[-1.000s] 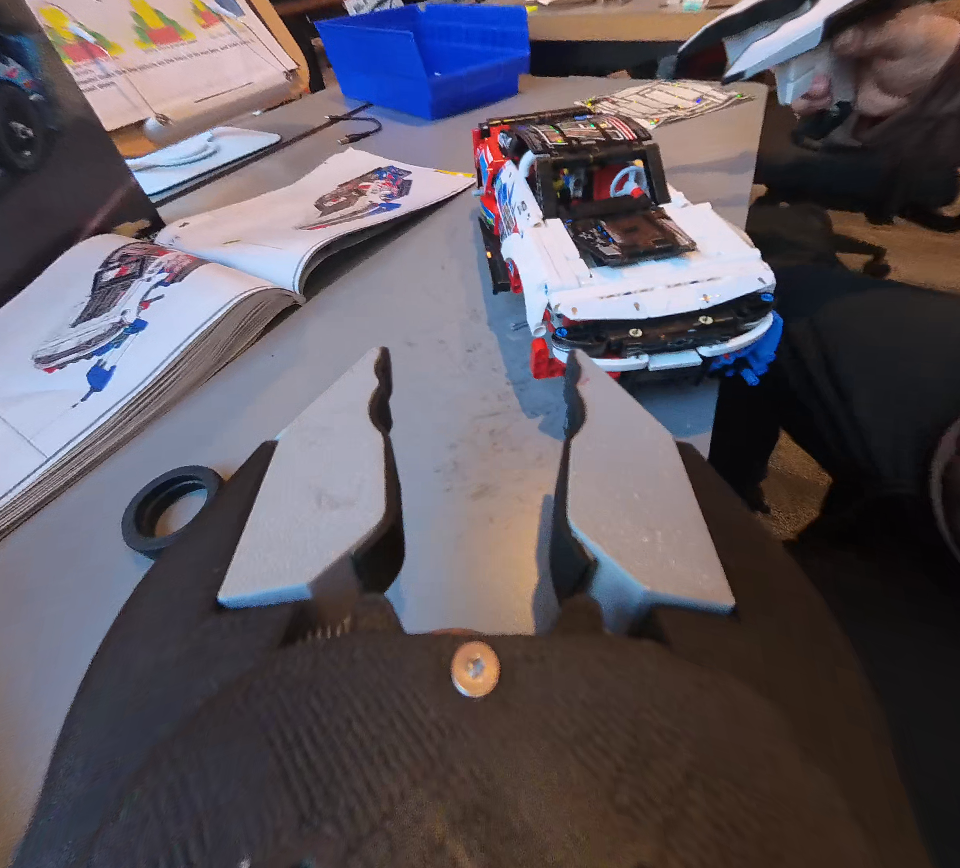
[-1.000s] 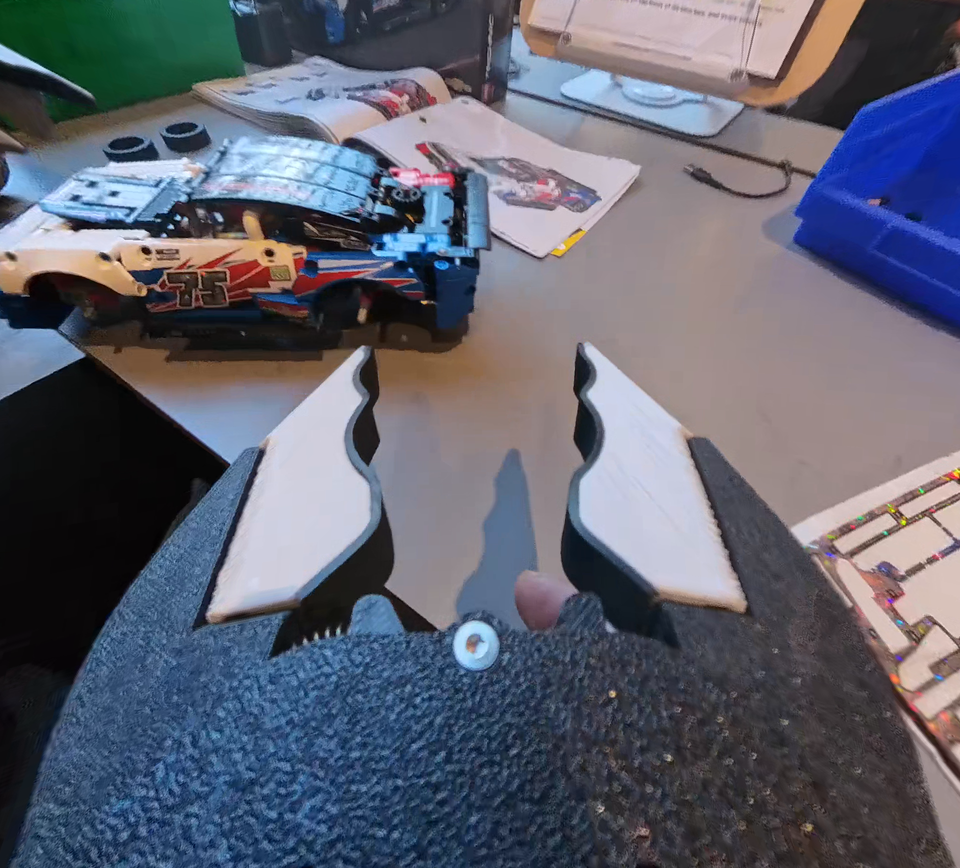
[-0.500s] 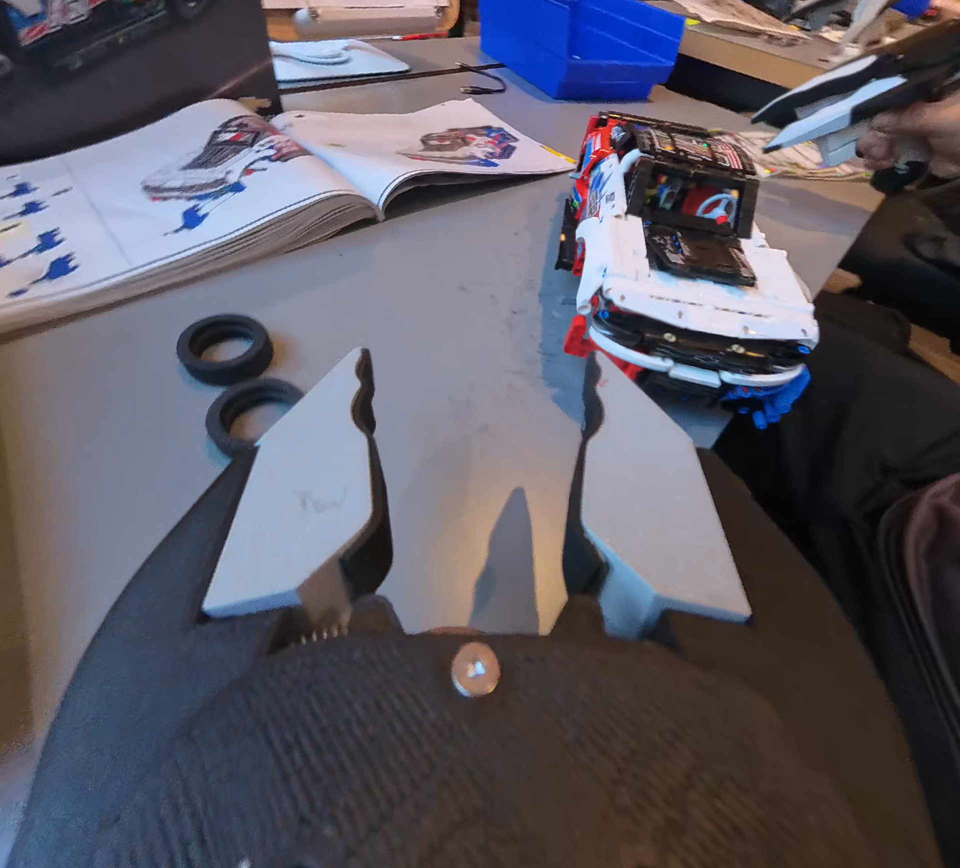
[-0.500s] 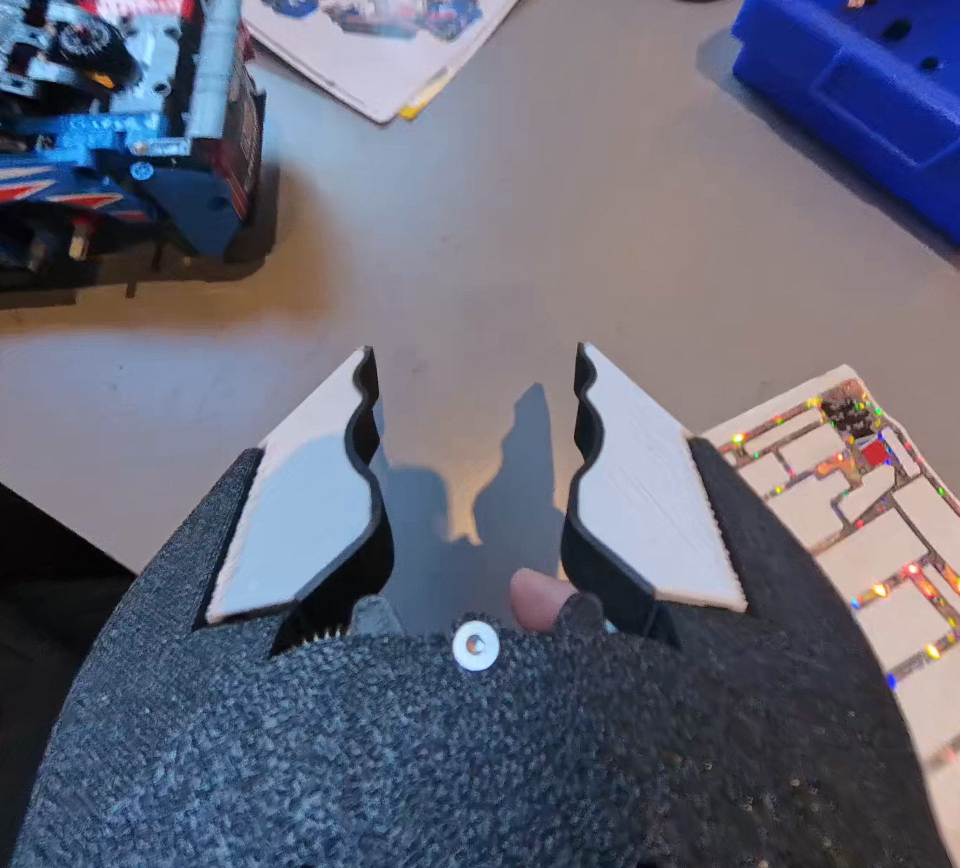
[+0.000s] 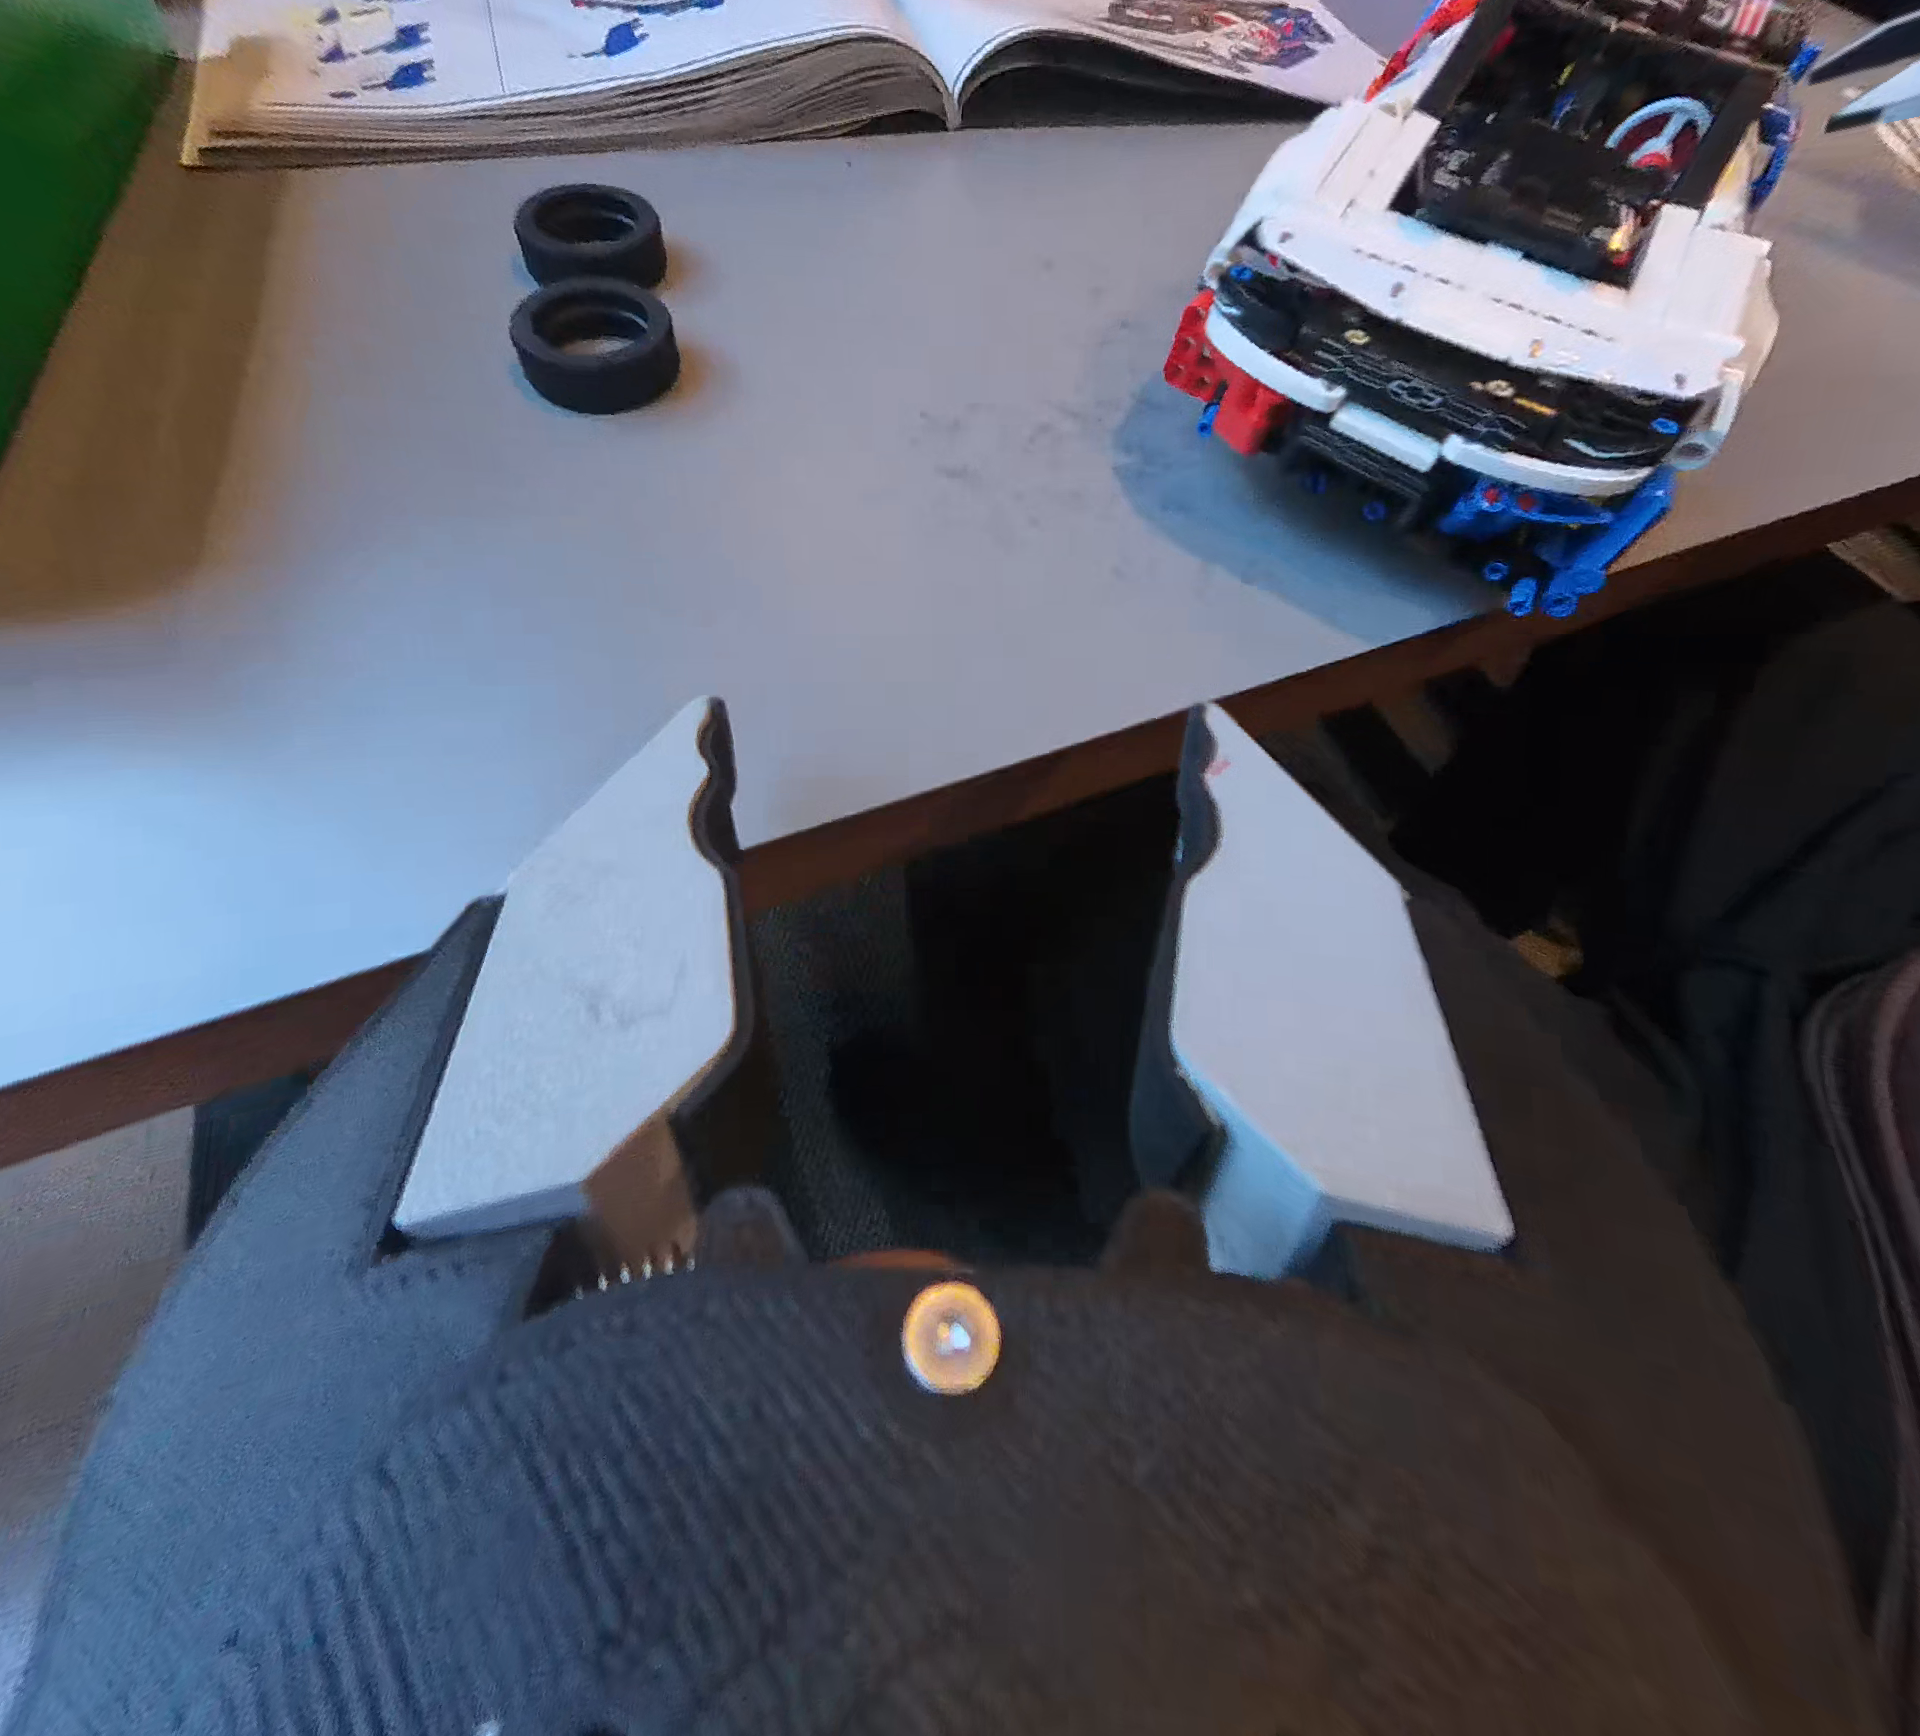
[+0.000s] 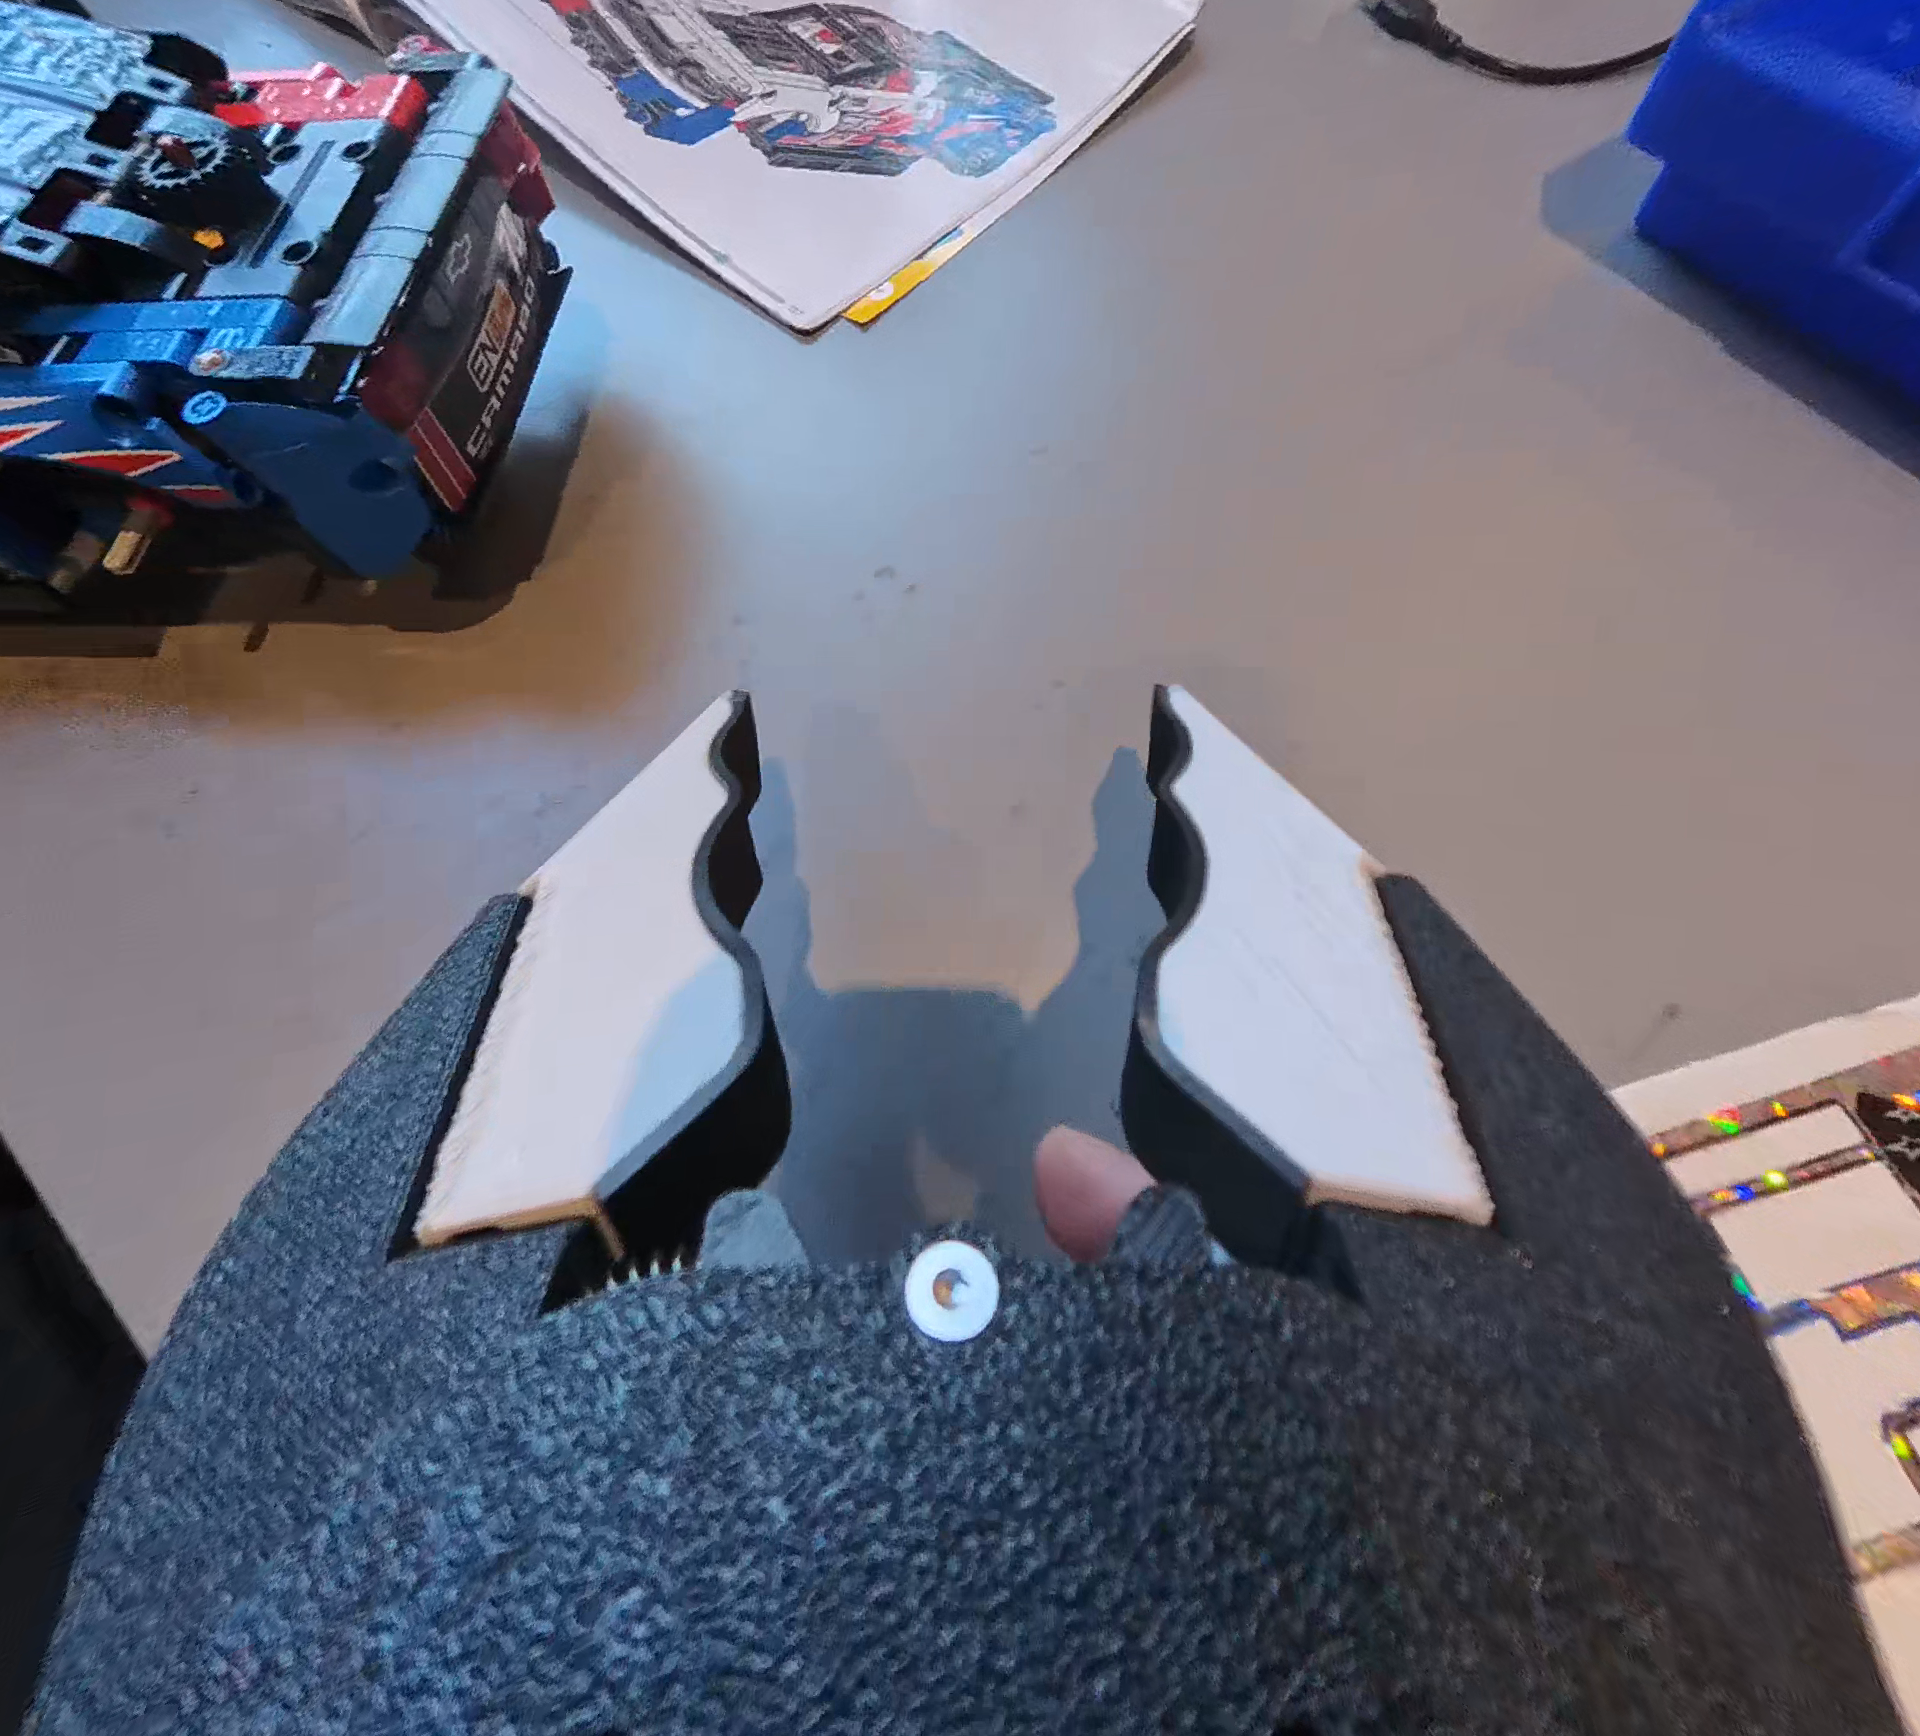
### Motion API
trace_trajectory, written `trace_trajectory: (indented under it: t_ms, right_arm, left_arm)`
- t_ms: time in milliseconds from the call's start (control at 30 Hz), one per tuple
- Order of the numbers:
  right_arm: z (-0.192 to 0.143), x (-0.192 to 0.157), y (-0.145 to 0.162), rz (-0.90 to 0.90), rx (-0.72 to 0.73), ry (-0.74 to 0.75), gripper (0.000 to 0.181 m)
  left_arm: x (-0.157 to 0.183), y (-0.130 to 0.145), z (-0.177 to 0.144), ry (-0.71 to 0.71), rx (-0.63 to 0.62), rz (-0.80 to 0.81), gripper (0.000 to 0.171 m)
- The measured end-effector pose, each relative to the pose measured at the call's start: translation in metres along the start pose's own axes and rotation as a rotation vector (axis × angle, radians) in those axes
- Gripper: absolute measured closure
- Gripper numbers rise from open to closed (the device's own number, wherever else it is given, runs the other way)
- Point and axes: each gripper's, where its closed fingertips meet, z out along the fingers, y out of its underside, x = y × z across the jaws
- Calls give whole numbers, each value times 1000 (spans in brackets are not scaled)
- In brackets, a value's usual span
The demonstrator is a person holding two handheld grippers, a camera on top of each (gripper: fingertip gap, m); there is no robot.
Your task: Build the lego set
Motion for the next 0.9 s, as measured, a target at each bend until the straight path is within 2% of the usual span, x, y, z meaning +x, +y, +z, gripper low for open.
trace_trajectory:
  t_ms: [133,200,267,367,467,533,633,733,900]
  right_arm:
    - [6,-9,-3,-60,-6,-31,108]
    - [11,-19,-7,-92,-2,-102,109]
    - [13,-27,-10,-102,6,-161,109]
    - [12,-29,-37,-154,133,-131,119]
    - [16,-28,-72,-160,209,-110,112]
    - [29,-22,-92,-163,207,-104,111]
    - [63,-5,-104,-152,159,-86,111]
    - [92,-3,-103,-100,134,-138,111]
    - [107,2,-89,-168,103,-70,115]
  left_arm:
    - [15,-22,7,73,84,-39,88]
    - [23,-28,11,151,80,-43,86]
    - [20,-32,15,159,76,-20,87]
    - [8,-66,22,109,198,32,97]
    - [-4,-102,39,104,277,62,99]
    - [-17,-115,56,54,298,117,98]
    - [-37,-114,83,-25,281,170,100]
    - [-33,-107,102,63,199,168,115]
    - [-39,-113,113,104,194,147,116]
